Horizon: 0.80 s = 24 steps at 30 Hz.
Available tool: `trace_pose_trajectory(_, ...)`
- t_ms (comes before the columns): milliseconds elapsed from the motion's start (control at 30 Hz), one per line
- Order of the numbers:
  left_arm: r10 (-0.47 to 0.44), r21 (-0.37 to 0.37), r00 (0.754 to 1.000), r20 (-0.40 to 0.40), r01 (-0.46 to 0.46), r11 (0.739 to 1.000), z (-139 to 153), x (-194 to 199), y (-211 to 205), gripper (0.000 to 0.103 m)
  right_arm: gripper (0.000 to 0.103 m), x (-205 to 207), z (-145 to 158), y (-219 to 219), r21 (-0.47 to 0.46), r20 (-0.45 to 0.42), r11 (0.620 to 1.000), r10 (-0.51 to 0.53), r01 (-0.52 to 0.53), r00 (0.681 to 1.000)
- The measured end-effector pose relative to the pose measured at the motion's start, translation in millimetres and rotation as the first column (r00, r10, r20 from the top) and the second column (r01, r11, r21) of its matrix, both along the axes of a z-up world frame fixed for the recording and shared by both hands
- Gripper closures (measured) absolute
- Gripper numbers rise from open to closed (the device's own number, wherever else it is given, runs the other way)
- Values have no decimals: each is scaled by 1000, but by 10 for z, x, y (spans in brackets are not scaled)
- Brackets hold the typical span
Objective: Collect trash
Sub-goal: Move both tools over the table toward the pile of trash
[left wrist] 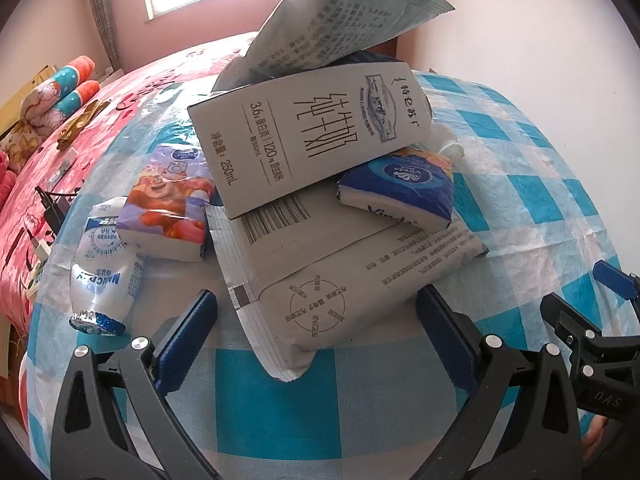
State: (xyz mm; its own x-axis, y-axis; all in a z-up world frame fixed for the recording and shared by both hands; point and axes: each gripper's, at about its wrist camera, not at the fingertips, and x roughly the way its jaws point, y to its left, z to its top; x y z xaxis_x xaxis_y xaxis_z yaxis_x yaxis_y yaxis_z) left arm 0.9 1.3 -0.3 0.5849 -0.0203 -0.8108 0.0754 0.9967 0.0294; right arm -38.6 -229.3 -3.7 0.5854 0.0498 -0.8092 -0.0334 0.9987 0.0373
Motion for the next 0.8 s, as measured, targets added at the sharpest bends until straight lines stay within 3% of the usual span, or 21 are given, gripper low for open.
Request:
trace_pose_trajectory(167, -3, 11, 1000, 26, 3, 1000, 42, -5, 79, 4, 4, 3, -5, 35, 0, -24, 1000, 6, -6, 1000)
trace_pose_trajectory(433, -45, 134, 975, 218, 15, 991, 521, -320, 169, 4, 4, -266, 65, 9, 98, 2, 995, 20, -20, 1000)
trace_pose_trajectory(567, -32, 157, 957, 288, -14, 988, 783, -466, 146, 4, 4, -411, 256, 27, 99, 70, 995, 21, -28, 997)
trace_pose_trajectory(800, 19, 124, 927, 375, -70, 990, 1212, -759, 406, 4, 4, -692, 826, 103, 79, 252, 995, 42, -64, 967)
